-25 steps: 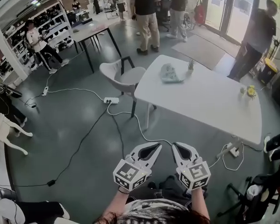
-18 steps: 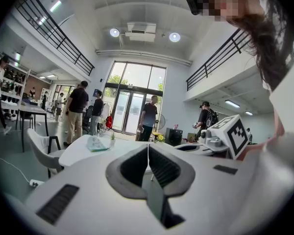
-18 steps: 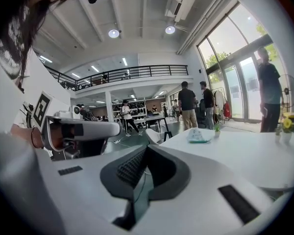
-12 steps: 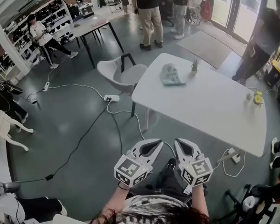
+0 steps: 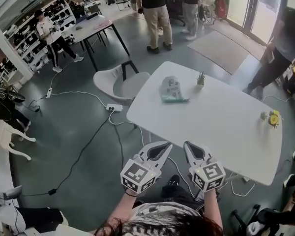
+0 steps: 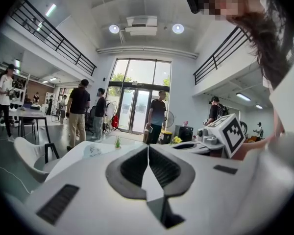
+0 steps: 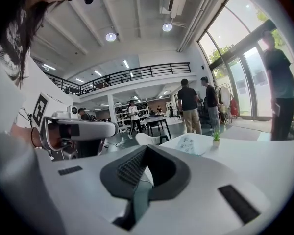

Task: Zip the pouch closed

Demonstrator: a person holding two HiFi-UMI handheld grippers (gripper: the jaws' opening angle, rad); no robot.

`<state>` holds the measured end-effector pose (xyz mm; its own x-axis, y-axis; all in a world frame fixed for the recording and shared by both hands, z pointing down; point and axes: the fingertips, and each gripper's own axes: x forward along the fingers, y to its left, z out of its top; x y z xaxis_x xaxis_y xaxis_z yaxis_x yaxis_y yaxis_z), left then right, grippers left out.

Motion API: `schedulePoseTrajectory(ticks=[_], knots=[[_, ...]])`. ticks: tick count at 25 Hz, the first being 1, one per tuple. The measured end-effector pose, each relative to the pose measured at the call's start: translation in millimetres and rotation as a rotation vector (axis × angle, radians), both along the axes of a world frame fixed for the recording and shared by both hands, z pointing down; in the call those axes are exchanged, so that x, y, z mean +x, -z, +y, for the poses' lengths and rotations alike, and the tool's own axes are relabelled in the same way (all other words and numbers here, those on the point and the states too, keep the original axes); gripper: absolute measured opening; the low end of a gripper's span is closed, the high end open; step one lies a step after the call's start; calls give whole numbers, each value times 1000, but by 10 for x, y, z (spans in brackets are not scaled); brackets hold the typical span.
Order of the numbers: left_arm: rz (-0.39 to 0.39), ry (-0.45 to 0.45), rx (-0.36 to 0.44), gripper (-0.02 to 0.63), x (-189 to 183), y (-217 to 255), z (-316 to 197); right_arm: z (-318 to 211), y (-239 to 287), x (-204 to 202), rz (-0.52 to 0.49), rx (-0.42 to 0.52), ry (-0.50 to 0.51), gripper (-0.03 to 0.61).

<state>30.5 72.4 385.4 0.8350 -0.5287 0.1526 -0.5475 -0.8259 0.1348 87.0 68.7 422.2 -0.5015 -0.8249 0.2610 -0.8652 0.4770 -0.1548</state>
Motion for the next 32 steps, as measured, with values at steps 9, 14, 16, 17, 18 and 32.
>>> schedulePoseTrajectory(ticks=[9,14,16,17,18,32], knots=[[-22,40,-22,15,355,-83,-304,-395,-133,365,-31,-24,33,-2],[-38,69,-42,15,344,-128,-407,-509,-242,389,-53,-49,48,-2],[-51,76,-50,15,336,-153,-457,-556,-276,386,-60,-60,53,-2],[-55,78,-56,14,335,-170,-488,-576,-292,382,-63,-65,56,-2],[-58,78,-61,15,341,-187,-524,-600,-308,381,-65,-68,58,-2],[-62,-18,-80,14,552,-396,-1497,-1507,-660,746,16,-124,-41,-2]])
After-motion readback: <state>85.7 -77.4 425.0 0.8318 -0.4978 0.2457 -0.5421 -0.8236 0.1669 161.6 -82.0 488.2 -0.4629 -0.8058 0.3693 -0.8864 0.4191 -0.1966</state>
